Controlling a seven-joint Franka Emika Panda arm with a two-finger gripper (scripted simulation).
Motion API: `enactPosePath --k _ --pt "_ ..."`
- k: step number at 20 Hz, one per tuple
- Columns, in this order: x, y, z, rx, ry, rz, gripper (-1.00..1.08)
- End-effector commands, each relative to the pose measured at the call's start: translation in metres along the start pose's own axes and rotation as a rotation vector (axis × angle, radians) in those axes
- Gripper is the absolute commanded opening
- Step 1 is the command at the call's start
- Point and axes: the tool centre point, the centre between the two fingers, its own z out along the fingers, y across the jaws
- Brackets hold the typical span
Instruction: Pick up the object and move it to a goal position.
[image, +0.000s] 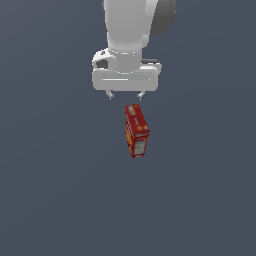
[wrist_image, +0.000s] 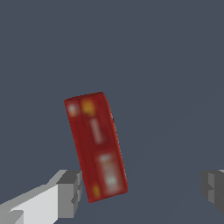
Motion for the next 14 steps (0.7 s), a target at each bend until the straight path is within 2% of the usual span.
enactPosePath --k 1,9,14 --pt "0.0 0.0 0.0 0.0 0.0 0.0 1.0" --pt "0.0006 0.0055 0.0064 -0.024 0.002 -0.022 1.0" --pt "0.0006 0.0055 0.0066 -0.024 0.002 -0.023 1.0"
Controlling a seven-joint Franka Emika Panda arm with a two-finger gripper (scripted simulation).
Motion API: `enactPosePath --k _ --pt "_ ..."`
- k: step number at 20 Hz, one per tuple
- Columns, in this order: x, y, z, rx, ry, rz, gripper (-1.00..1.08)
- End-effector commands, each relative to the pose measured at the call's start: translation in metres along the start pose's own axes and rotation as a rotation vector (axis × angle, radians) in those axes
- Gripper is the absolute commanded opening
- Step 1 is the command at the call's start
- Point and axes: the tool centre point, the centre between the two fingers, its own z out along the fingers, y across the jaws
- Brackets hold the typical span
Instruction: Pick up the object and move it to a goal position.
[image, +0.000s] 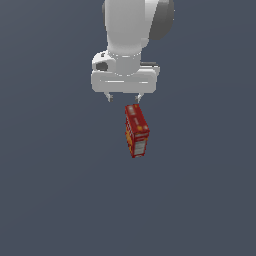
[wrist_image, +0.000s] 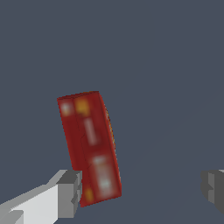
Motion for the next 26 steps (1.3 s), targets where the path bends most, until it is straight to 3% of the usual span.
enactPosePath --k 1,17,26 --pt "0.0 -0.001 0.001 0.0 0.0 -0.003 1.0" --pt "-0.003 -0.044 0.059 0.031 -0.013 -0.21 1.0" --pt "-0.005 -0.048 0.067 0.034 -0.015 -0.227 1.0"
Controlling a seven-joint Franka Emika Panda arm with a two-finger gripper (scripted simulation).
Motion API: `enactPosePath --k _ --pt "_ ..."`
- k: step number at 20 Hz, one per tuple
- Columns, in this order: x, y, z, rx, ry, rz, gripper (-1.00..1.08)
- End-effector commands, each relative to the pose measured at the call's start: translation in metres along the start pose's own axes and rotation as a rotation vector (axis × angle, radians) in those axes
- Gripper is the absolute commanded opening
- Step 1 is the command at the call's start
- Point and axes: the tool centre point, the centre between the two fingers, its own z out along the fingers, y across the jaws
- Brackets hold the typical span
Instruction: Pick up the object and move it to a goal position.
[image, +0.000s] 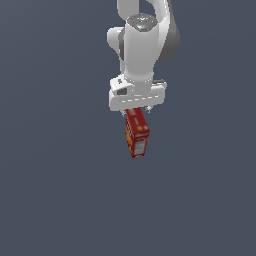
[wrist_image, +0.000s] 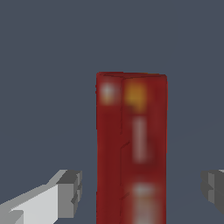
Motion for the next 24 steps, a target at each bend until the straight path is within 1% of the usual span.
enactPosePath --k 1,11,16,17,24 --pt "0.0 0.0 0.003 0.0 0.0 0.0 1.0" --pt "-0.001 -0.001 0.043 0.001 0.0 -0.004 1.0" --pt "0.0 -0.001 0.05 0.001 0.0 -0.005 1.0" --pt "0.0 -0.001 0.05 0.001 0.0 -0.005 -1.0" --pt "0.0 -0.001 0.05 0.001 0.0 -0.005 -1.0"
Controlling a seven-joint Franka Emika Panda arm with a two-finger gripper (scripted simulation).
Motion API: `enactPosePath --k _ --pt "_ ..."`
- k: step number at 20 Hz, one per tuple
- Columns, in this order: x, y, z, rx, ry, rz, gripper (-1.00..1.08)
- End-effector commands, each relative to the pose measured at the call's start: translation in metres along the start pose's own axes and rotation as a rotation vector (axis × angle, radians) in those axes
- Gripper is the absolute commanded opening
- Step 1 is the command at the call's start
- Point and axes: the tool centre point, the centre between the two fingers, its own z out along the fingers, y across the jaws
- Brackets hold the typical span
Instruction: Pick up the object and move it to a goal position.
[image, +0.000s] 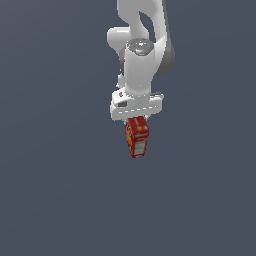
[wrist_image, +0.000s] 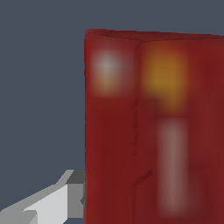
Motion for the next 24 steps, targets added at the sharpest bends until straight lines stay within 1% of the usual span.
enactPosePath --k 1,7,12,18,24 --pt "0.0 0.0 0.001 0.0 -0.001 0.0 -1.0" --pt "0.003 -0.002 -0.003 0.0 0.0 0.0 -1.0" --pt "0.013 -0.01 -0.015 0.0 0.0 0.0 -1.0" --pt "0.035 -0.025 -0.039 0.0 0.0 0.0 -1.0" --pt "0.065 -0.046 -0.071 0.0 0.0 0.001 -1.0"
